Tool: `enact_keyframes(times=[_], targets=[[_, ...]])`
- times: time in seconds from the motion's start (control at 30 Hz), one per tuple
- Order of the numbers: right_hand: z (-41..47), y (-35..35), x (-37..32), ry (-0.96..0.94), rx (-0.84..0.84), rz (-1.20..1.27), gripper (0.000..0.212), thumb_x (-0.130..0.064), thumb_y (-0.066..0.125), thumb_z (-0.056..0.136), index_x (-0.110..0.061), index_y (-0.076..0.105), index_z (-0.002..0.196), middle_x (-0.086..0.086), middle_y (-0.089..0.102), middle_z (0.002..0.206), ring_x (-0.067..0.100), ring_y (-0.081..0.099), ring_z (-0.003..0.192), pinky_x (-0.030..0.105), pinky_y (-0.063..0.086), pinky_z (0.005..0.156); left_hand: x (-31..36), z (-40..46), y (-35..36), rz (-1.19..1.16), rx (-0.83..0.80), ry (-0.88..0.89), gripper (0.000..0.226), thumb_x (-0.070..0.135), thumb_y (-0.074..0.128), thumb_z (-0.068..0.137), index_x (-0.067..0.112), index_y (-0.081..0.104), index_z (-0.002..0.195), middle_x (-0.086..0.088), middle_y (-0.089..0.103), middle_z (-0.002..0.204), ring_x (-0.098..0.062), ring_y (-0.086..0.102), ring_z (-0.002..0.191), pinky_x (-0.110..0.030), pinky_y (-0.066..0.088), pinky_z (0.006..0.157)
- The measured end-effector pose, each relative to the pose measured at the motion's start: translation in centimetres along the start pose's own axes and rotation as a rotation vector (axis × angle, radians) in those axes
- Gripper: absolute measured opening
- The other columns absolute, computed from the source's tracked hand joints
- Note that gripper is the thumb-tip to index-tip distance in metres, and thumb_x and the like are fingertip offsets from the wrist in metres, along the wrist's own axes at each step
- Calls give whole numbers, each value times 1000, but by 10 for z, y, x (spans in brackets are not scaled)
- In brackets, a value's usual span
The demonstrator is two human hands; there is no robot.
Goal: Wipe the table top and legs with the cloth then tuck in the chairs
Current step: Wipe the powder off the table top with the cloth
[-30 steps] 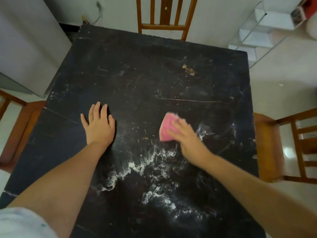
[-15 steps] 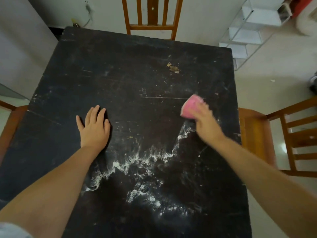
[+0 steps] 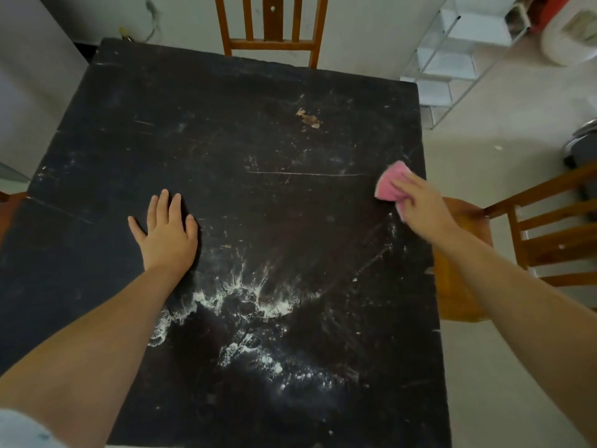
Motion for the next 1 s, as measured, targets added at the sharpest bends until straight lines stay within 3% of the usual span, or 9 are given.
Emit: enact_keyframes(times=[0.17, 0.3, 0.37, 0.47, 0.57, 0.67, 0.83, 0.93, 1.0], targets=[[-98, 60, -31, -74, 25, 11, 68, 16, 35, 86, -26, 38, 139, -8, 13, 152, 20, -1, 142, 44, -2, 116, 0, -1, -1, -14, 9, -3, 48, 27, 28, 98, 13, 25, 144, -6, 15, 155, -20, 5, 143, -55, -5, 112], [-167, 111, -102, -351, -160, 92, 59, 8, 29, 87, -20, 45, 136, -7, 20, 148, 22, 2, 142, 43, -8, 113, 1, -1, -3, -30, 10, -1, 48, 27, 28, 98, 13, 25, 144, -6, 15, 154, -21, 4, 143, -55, -5, 112], [-163, 103, -115, -272, -262, 303, 53, 8, 39, 90, -22, 47, 133, -11, 25, 147, 12, 12, 142, 28, 1, 117, 0, -1, -3, -38, 16, 0, 48, 27, 28, 98, 13, 25, 144, -7, 15, 154, -21, 5, 143, -55, -5, 112], [-137, 59, -83, 36, 27, 481, 50, 15, 45, 85, -10, 53, 128, 2, 43, 139, 12, 42, 126, 8, 30, 104, -3, 0, -4, -102, 20, 3, 47, 26, 30, 97, 13, 29, 142, -6, 17, 154, -21, 6, 143, -52, -5, 113], [-128, 50, -34, 332, 159, 173, 46, 5, 44, 91, -6, 45, 135, 16, 41, 142, 29, 35, 134, 34, 28, 113, -9, 6, -11, -274, 0, -14, 42, 21, 30, 99, 14, 37, 139, -4, 22, 153, -18, 10, 142, -45, -5, 114], [-139, 92, -72, 264, 140, 13, 59, 10, 42, 85, -13, 40, 139, 17, 26, 151, 39, 14, 141, 53, 15, 115, -22, 4, -23, -490, -93, 12, 40, 15, 28, 100, 12, 37, 139, -6, 26, 151, -18, 13, 142, -38, -3, 116], [-180, 151, -192, -9, 17, 109, 59, 8, 40, 89, -15, 34, 143, 12, 14, 156, 28, -9, 142, 44, -11, 114, -64, -43, -42, -409, -8, 152, 36, 15, 36, 98, 7, 46, 132, -12, 44, 139, -26, 35, 132, -52, 15, 113], [-189, 146, -221, -23, -92, 321, 48, 5, 42, 90, -10, 45, 136, 10, 34, 148, 29, 23, 141, 37, 16, 118, -90, -77, -46, -346, 49, 122, 36, 16, 38, 96, 10, 46, 131, -9, 43, 139, -23, 34, 132, -51, 8, 113], [-171, 116, -215, 77, -46, 512, 40, 1, 43, 92, -16, 57, 126, -5, 57, 121, 14, 57, 107, 19, 44, 93, -105, -95, -48, -350, 67, 78, 36, 16, 37, 96, 12, 46, 131, -7, 42, 141, -21, 33, 133, -48, 4, 113]])
Point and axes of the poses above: each hand's wrist, its own z-axis towards the middle knuckle, its own y-axis out of the palm, x = y × z, the point moved 3 cm from there along z, towards the middle knuckle
